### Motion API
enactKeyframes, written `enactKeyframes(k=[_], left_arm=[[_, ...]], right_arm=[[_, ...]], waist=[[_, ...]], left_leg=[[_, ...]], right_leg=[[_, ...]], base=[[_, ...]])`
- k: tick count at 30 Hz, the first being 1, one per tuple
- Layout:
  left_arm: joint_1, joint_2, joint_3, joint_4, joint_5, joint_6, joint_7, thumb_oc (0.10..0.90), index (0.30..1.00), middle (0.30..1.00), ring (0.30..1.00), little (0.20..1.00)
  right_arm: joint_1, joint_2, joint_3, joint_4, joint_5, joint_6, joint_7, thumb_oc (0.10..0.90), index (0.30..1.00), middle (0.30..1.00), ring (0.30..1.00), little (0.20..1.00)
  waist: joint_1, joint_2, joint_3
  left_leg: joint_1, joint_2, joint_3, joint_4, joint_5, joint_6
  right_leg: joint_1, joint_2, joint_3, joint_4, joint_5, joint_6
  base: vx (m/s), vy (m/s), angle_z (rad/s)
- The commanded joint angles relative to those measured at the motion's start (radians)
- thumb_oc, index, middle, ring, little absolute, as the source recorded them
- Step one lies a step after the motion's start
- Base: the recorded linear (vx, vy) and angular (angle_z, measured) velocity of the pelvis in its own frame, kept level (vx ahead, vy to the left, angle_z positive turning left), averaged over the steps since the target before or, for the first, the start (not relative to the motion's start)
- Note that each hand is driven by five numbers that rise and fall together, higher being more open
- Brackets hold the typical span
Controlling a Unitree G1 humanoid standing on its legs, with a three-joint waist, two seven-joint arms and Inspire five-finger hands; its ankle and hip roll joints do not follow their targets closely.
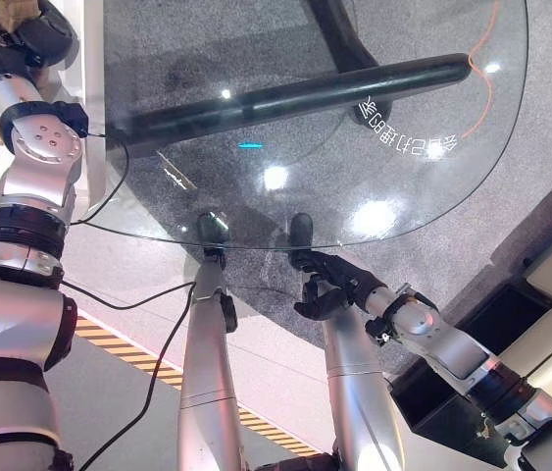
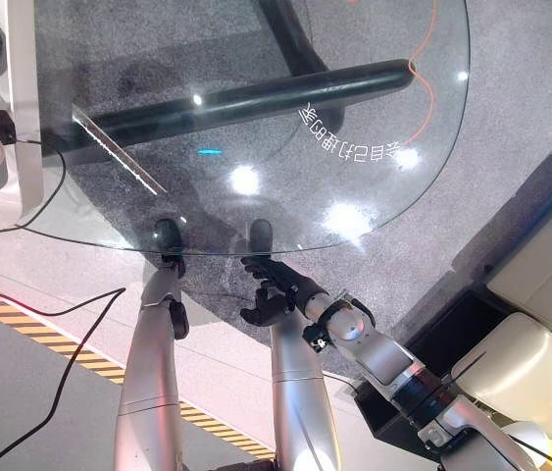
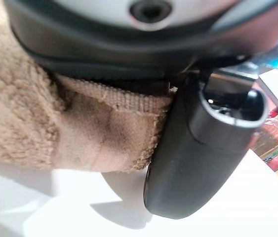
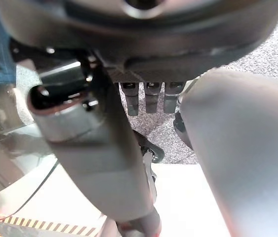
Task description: Wipe the table with a cloth and put it in the basket.
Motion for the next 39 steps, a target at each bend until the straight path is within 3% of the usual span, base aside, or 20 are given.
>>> enactKeyframes(k=[1,9,19,23,28,29,39], left_arm=[[0.097,0.017,0.016,0.033,-0.033,0.053,-0.047,0.800,0.900,0.900,0.900,0.900],[0.164,0.011,0.047,-0.017,-0.023,0.044,-0.024,0.800,0.900,0.900,0.900,0.900],[0.304,0.016,0.131,-0.156,0.035,-0.071,0.089,0.800,0.900,0.900,0.900,0.900],[0.433,0.003,0.230,-0.258,0.024,-0.112,0.118,0.800,0.900,0.900,0.900,0.900],[0.509,-0.005,0.307,-0.312,0.005,-0.125,0.137,0.800,0.900,0.900,0.900,0.900],[0.514,-0.001,0.327,-0.322,-0.005,-0.131,0.144,0.800,0.900,0.900,0.900,0.900],[0.641,-0.009,0.432,-0.406,-0.062,-0.220,0.116,0.800,0.900,0.900,0.900,0.900]], right_arm=[[0.052,0.002,0.013,-0.072,0.036,0.005,0.001,0.800,0.900,0.900,0.900,0.900],[0.066,-0.002,-0.008,-0.091,0.036,0.017,0.000,0.800,0.900,0.900,0.900,0.900],[0.149,-0.003,-0.040,-0.129,-0.011,0.000,0.014,0.800,0.900,0.900,0.900,0.900],[0.203,0.013,-0.070,-0.162,-0.050,-0.002,0.008,0.800,0.900,0.900,0.900,0.900],[0.233,0.027,-0.089,-0.178,-0.081,0.004,0.016,0.800,0.900,0.900,0.900,0.900],[0.232,0.025,-0.098,-0.183,-0.085,0.002,0.016,0.800,0.900,0.900,0.900,0.900],[0.311,0.038,-0.121,-0.159,-0.120,-0.047,0.029,0.800,0.900,0.900,0.900,0.900]], waist=[[0.018,-0.035,-0.017],[0.028,-0.023,-0.017],[0.053,0.006,-0.017],[0.073,0.019,-0.017],[0.085,0.022,-0.017],[0.083,0.020,-0.017],[0.109,0.016,-0.017]], left_leg=[[0.030,-0.065,0.124,0.091,-0.150,0.049],[0.066,-0.065,0.126,0.084,-0.147,0.051],[0.159,-0.068,0.124,0.050,-0.143,0.057],[0.218,-0.072,0.119,0.027,-0.142,0.060],[0.266,-0.076,0.113,0.007,-0.135,0.060],[0.253,-0.077,0.122,-0.007,-0.102,0.065],[0.424,-0.087,0.098,-0.069,-0.091,0.053]], right_leg=[[0.013,0.073,0.029,-0.160,0.138,0.021],[0.046,0.069,0.028,-0.161,0.125,0.014],[0.124,0.060,0.027,-0.172,0.103,0.007],[0.176,0.058,0.022,-0.176,0.085,0.002],[0.223,0.058,0.013,-0.177,0.071,-0.003],[0.211,0.053,0.008,-0.191,0.099,-0.009],[0.393,0.054,-0.009,-0.224,0.071,-0.012]], base=[[0.00,0.000,0.00],[0.00,-0.004,0.00],[0.00,-0.004,0.00],[0.00,-0.052,0.02],[-0.03,-0.044,0.05],[-0.10,-0.087,0.04],[-0.04,-0.076,0.01]])
